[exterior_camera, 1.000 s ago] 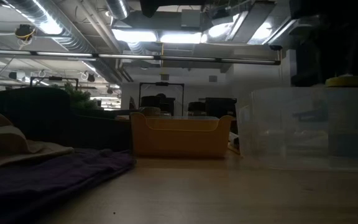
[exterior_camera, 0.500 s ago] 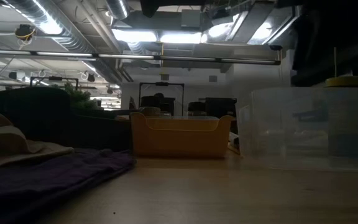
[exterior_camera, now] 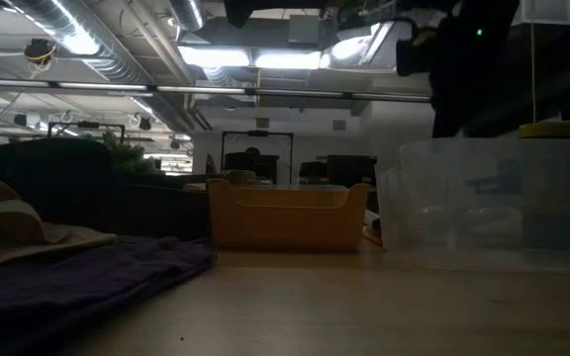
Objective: Sort spices by type
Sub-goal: Put the left brown seasoning bottle into the bottom yellow bin
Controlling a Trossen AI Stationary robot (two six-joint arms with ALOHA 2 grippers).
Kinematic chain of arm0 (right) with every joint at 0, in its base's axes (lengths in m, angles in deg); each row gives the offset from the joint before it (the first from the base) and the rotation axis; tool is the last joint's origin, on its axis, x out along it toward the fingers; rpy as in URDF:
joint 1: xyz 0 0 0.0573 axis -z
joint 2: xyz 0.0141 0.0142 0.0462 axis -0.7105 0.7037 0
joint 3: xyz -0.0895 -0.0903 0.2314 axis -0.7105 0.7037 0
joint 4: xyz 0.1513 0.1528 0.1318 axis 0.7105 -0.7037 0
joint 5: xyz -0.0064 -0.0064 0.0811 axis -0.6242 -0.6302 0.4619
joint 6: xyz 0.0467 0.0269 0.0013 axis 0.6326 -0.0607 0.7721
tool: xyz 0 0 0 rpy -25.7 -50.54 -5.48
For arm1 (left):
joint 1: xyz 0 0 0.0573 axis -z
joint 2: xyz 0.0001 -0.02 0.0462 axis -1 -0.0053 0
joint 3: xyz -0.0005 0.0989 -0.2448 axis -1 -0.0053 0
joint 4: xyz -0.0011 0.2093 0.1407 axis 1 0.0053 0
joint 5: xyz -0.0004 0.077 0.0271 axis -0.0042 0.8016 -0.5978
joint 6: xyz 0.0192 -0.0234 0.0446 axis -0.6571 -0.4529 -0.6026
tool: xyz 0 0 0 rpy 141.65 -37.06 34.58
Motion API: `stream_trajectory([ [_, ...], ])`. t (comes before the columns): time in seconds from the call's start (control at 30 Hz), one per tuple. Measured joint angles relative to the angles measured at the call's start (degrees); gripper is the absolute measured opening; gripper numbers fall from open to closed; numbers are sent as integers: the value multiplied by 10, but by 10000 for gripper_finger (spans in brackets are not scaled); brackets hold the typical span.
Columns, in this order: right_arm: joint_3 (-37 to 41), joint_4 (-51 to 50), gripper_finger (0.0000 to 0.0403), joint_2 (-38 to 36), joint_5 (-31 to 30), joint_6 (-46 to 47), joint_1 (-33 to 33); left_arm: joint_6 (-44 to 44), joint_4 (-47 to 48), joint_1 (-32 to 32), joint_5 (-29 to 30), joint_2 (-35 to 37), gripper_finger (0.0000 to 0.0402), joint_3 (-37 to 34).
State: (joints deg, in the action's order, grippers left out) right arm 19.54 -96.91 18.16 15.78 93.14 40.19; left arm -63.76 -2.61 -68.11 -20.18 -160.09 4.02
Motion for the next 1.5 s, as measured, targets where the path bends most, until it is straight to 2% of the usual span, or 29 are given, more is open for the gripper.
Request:
stream_trajectory([
  [0.23,47,34,301,0,5,-30,26,0,0,0,0,0,263,0],
  [0.8,144,153,301,5,1,-34,26,0,0,0,0,0,263,0],
  [1.23,153,198,300,74,-12,-36,26,0,12,0,0,0,263,0],
  [1.37,152,199,278,83,-7,-47,26,0,12,0,0,0,263,0],
  [1.5,152,196,226,83,-2,-49,26,0,12,0,0,0,263,0],
])
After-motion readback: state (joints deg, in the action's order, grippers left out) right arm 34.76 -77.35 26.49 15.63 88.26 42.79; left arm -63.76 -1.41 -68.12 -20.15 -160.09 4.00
